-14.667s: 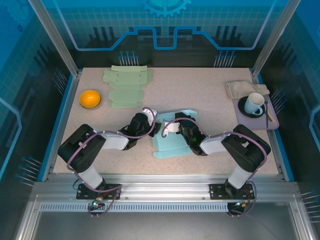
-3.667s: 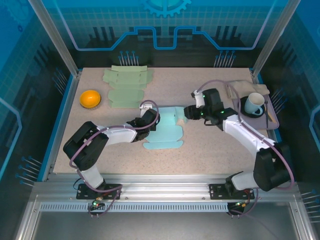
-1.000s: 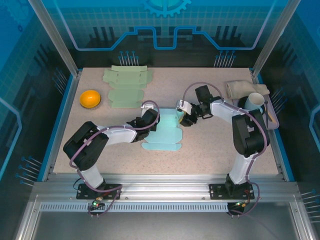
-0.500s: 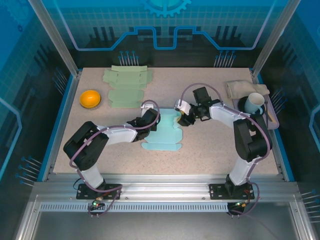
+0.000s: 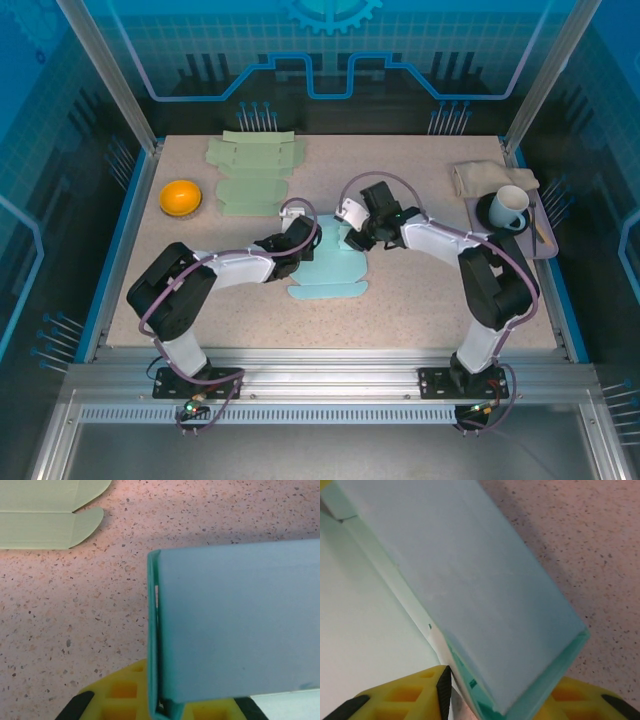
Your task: Fold the paper box
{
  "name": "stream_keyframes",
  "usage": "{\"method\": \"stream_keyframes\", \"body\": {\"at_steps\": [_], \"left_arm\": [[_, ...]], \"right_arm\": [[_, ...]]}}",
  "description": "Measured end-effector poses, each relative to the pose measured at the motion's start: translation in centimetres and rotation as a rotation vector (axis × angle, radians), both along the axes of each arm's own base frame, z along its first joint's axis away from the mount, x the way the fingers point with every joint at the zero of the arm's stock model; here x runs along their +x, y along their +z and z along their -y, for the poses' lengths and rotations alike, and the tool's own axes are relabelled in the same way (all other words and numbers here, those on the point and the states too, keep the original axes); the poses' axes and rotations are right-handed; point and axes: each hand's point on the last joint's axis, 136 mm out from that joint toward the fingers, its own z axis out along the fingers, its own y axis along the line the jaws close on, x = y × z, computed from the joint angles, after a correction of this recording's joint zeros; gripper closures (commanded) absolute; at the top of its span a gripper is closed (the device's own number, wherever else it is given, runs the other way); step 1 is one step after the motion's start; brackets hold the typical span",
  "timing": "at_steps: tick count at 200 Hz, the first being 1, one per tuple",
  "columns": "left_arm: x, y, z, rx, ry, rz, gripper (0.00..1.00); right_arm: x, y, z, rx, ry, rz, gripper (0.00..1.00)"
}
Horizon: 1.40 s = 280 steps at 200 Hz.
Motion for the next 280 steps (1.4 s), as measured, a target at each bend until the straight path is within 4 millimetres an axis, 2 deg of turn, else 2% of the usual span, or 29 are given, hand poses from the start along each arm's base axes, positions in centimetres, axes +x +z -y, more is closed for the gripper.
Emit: {"method": "stream_keyframes", "body": {"at_steps": [49, 75, 101, 151, 161, 191, 237, 259, 280], "left_arm": [[-0.2, 0.0, -0.2, -0.019, 0.039, -0.024, 1.00], [-0.4, 0.0, -0.3, -0.023, 0.055, -0.044, 1.00], [-0.7, 0.1, -0.3, -0.028, 0.065, -0.072, 1.00], [-1.6, 0.5, 0.1, -0.044, 0.099, -0.180, 1.00], [-1.7, 0.6, 0.3, -0.050, 0.114, -0.200, 1.00], [-2.0, 1.4, 0.8, -0.089, 0.184, -0.233, 1.00], [-2.5, 2.5, 1.7, -0.192, 0.267, -0.293, 1.00], [-2.9, 2.4, 1.8, -0.208, 0.281, -0.312, 1.00], [-3.6, 2.1, 1.6, -0.182, 0.284, -0.333, 1.00]], "right_arm": [[1.2, 0.5, -0.9, 0.064, -0.188, 0.042, 0.63], [1.1, -0.5, -0.9, 0.109, -0.277, 0.079, 0.66], [1.4, -0.6, -1.0, 0.166, -0.344, 0.118, 0.68], [1.7, -0.6, -0.3, 0.191, -0.483, 0.140, 0.75], [1.9, -0.5, 0.2, 0.171, -0.544, 0.135, 0.80], [2.6, 0.4, 0.9, 0.105, -0.750, 0.135, 0.79], [3.0, 2.0, 1.9, 0.154, -0.953, 0.087, 0.77], [2.8, 1.6, 2.0, 0.171, -0.972, 0.062, 0.75], [2.4, -0.4, 1.3, 0.199, -0.901, 0.038, 0.71]]}}
